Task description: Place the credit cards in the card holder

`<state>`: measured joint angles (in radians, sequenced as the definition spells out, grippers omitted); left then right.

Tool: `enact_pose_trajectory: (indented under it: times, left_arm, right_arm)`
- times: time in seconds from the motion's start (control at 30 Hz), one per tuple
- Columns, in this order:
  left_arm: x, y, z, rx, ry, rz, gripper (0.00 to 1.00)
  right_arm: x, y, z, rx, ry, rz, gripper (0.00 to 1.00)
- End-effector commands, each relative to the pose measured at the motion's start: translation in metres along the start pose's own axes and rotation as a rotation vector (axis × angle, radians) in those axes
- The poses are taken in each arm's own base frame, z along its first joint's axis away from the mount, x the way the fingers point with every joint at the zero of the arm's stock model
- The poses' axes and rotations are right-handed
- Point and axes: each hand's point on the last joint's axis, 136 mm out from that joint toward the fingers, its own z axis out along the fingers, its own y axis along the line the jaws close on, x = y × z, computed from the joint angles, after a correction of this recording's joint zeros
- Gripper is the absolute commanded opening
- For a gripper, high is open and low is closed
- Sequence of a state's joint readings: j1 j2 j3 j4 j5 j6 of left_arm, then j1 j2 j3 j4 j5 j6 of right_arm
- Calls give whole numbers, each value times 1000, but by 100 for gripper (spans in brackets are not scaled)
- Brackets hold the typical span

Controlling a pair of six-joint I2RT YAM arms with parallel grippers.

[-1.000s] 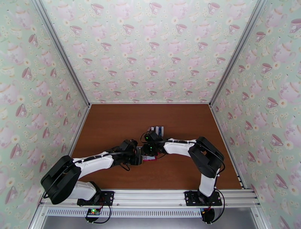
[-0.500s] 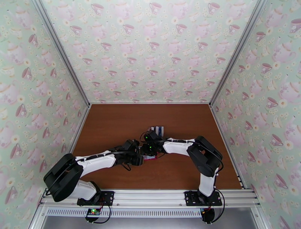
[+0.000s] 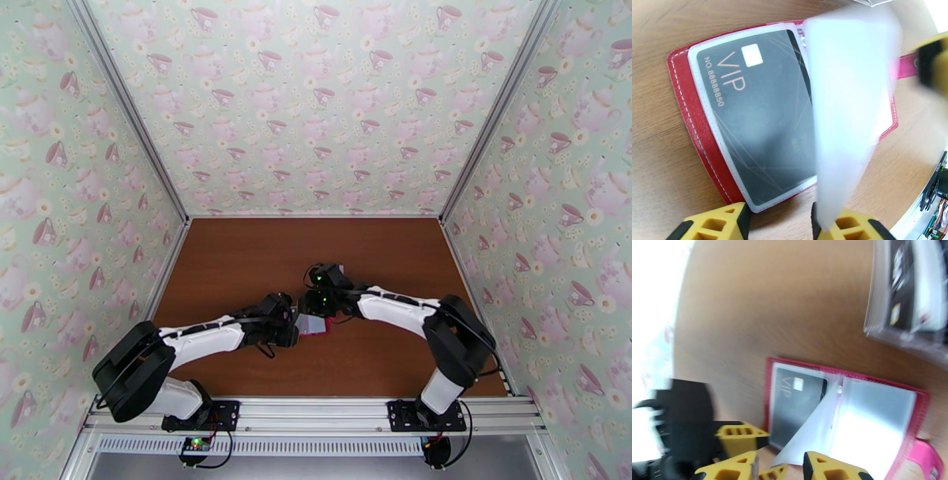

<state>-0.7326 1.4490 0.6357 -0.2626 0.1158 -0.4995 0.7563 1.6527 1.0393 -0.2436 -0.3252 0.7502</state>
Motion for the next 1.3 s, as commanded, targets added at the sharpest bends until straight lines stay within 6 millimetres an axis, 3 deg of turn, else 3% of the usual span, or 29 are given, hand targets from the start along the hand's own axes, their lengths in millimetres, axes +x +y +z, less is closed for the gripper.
enact_pose_trajectory:
  times: [0.0,0.17,0.3,0.5,0.73,0.93,1.27]
  left_arm:
    - [-3,6,-4,-23,-15,-30,47]
    - [-17,0,-15,3,-58,-52,45]
    - [-24,-1,-24,-8,-73,-55,50]
    - [-31,9,-34,-57,-107,-76,51]
    - [-43,22,-18,-98,-86,-78,51]
    - [-39,34,1,-137,-44,-77,50]
    - [-31,49,-1,-191,-20,-90,49]
  right_arm:
    - [4,-18,-7,54,7,1,36]
    - [11,-25,5,45,45,-3,33]
    - [18,-31,22,34,89,2,28]
    - [30,-41,41,40,126,6,19]
    - [43,-46,52,73,154,5,17]
    - [53,-47,54,86,171,8,17]
    - [70,-38,65,87,218,-2,16]
